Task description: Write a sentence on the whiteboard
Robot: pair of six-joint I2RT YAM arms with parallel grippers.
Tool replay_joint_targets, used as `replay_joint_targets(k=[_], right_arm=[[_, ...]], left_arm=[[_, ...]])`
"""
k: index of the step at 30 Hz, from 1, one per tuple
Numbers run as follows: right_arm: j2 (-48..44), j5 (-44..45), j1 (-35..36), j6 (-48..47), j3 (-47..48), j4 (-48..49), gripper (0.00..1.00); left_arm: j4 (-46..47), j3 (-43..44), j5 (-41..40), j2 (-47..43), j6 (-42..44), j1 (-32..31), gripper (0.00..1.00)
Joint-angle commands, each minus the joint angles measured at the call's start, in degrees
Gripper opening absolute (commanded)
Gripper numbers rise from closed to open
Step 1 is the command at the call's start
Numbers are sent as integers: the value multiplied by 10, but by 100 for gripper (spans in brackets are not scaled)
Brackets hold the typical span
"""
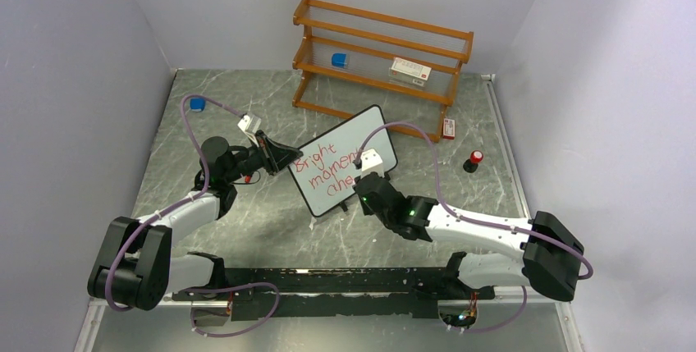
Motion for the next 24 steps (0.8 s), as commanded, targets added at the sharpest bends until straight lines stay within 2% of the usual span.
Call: replay_joint_targets(k=[1,5,11,13,18,24], right_arm=[[-7,-2,-5,11,-10,0,0],[-26,-13,-5,7,-11,5,0],[-55,3,-8,-4,-9,-1,0],[-62,4,-13,-7,-9,-2,0],[-72,-2,-23,-8,-14,0,0],[-74,-7,-28,-11,-22,14,0]], left_arm=[[-39,9,-4,-3,24,-3,5],[-43,9,-12,-7,23,-3,7],[-60,11,-37,-30,17,-3,43],[-81,14,-49,-44,18,-3,50],[-127,10,-88,-88,9,-3,57],[-119,-38,-95,-130,-35,-5,59]])
